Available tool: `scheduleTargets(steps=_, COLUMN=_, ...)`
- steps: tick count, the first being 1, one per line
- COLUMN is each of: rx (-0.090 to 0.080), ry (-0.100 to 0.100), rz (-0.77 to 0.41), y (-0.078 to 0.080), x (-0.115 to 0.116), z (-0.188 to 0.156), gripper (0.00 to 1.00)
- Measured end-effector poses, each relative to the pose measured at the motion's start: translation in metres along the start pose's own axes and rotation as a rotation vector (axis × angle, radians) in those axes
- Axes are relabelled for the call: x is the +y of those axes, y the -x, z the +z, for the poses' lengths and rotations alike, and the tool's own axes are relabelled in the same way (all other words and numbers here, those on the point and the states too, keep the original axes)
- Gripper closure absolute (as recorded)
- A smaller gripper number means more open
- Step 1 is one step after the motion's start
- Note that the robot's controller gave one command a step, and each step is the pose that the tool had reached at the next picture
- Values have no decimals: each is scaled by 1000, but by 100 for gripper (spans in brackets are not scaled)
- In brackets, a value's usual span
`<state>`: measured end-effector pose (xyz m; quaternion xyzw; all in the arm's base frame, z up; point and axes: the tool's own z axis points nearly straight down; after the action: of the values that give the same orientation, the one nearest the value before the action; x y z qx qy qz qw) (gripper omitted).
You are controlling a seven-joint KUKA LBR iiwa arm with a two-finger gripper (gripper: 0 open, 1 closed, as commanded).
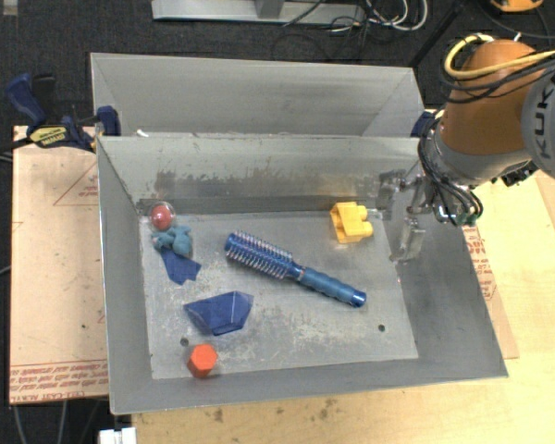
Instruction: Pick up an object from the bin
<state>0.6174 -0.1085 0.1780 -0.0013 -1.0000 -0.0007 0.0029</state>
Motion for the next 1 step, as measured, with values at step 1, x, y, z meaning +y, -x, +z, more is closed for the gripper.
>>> scheduleTargets(steps=1, rx=-1, ry=3, rz=271, y=-15, x=126, z=108, gripper=0)
